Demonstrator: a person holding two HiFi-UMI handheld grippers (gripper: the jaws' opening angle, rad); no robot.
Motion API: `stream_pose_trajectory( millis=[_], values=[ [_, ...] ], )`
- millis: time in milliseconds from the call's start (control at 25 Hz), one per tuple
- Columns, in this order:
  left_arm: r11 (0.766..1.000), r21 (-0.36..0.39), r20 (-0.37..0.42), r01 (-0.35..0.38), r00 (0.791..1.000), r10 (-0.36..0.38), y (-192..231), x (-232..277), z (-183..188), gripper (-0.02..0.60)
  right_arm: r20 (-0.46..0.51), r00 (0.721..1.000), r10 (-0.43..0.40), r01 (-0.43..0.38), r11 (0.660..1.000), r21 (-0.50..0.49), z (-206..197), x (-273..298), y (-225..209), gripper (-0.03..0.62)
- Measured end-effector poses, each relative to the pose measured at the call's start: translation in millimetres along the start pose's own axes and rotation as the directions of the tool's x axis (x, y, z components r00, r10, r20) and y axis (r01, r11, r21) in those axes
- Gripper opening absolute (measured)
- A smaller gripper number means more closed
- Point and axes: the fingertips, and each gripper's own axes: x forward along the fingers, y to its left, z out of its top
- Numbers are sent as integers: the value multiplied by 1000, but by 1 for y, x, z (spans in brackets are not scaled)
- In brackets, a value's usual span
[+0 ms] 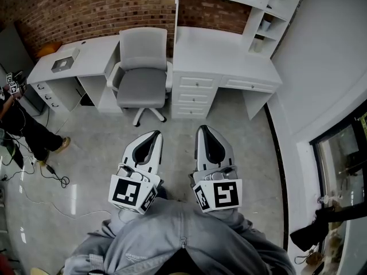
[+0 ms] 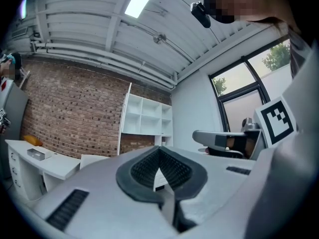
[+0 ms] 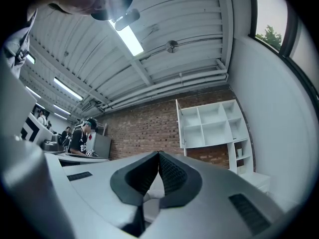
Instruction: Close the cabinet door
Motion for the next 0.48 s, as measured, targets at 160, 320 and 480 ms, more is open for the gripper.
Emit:
stream_pose_trajectory(
  millis=[160, 320, 480],
  values=[
    [1000, -4, 5, -6, 1000, 6, 10, 7, -2, 5, 0, 1000, 9, -9, 1000, -1, -4, 11, 1, 26],
    [1000, -13, 17, -1, 1000, 1, 27, 26, -5, 5, -3, 1000, 12, -12, 1000, -15, -10, 31, -2, 26],
    [1000, -10, 26, 19, 999, -19, 44, 55, -7, 5, -4, 1000, -2, 2, 1000, -24, -18, 60, -14, 26]
  ],
)
